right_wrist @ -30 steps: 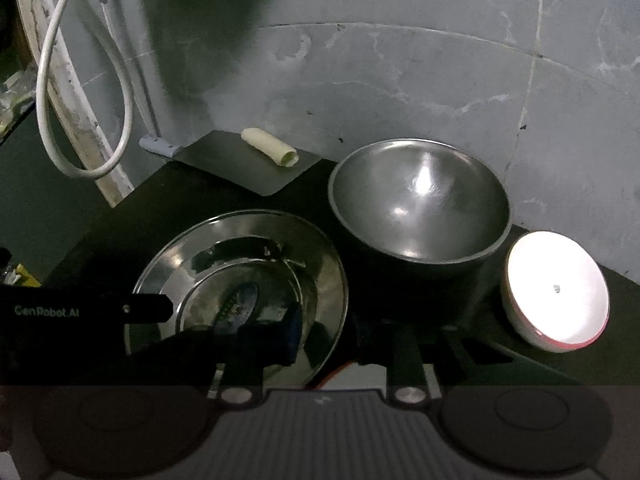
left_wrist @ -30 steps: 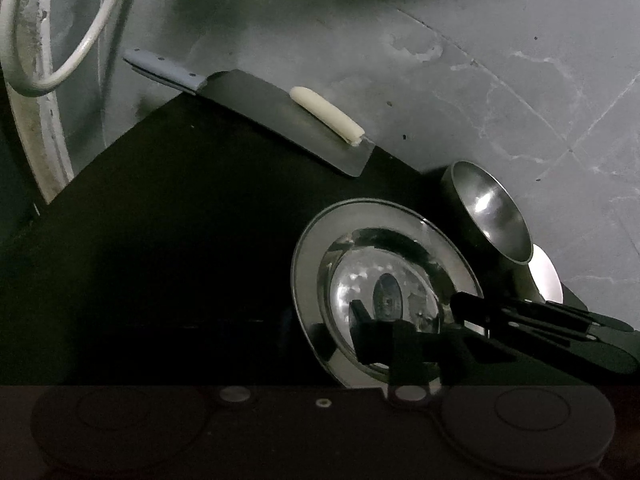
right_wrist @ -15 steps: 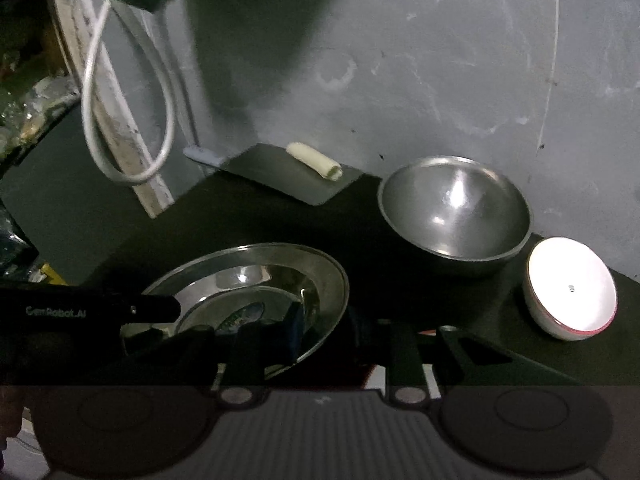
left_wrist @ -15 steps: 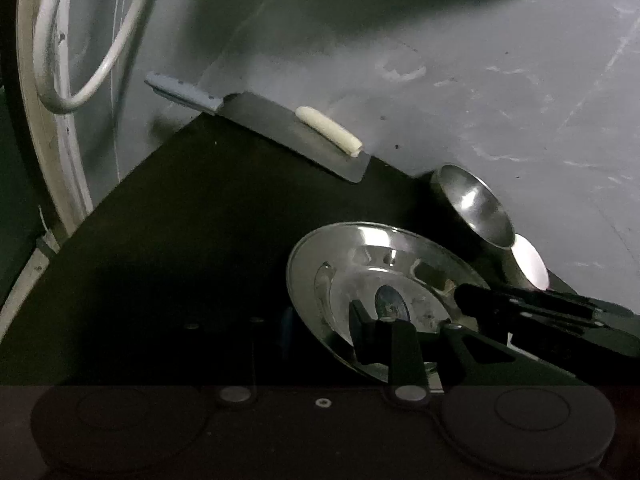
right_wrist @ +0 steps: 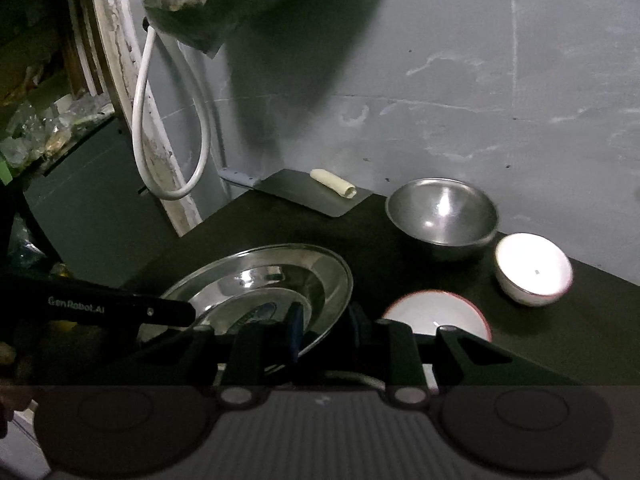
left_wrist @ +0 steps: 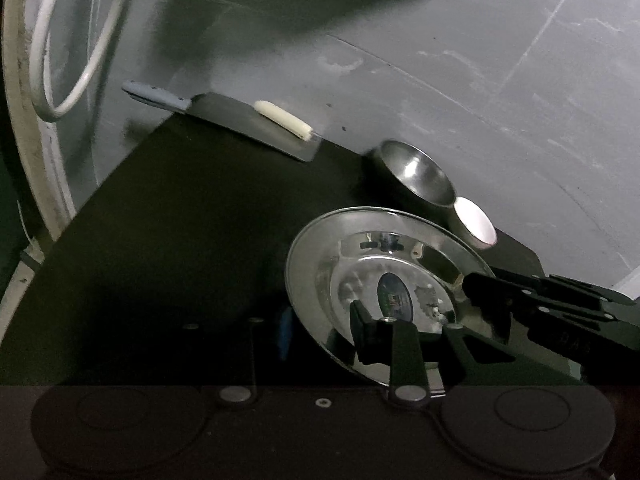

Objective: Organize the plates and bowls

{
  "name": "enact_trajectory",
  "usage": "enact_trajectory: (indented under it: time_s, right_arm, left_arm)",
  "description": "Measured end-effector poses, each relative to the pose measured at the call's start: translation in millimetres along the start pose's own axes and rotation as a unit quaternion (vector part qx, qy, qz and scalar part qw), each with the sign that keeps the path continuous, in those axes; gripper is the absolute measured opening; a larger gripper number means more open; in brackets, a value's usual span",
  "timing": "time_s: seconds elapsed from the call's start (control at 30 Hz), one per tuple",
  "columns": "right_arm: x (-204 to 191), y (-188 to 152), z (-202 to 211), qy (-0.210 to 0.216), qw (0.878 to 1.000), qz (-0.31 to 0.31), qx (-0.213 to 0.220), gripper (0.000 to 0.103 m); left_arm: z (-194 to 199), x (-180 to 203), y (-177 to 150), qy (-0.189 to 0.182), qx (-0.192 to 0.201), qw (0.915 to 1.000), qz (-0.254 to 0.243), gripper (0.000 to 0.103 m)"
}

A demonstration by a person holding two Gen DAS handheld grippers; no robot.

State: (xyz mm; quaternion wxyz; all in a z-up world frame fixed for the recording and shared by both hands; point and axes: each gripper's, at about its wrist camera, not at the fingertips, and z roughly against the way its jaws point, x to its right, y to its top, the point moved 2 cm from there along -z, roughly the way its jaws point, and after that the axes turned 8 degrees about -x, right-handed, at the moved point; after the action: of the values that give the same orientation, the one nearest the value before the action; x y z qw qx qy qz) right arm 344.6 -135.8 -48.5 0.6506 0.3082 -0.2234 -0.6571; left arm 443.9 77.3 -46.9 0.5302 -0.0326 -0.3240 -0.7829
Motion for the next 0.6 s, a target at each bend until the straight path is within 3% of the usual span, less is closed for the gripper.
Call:
enact_trajectory:
  time_s: [0.6]
  right_arm:
    - [10.4,-38.5,44.2,-0.008,1.000,-0.026,0.000,0.026]
  left_arm:
    - [1.8,33.5,-13.0,-0.023,-0.030,0.9984,-0.040,0.033]
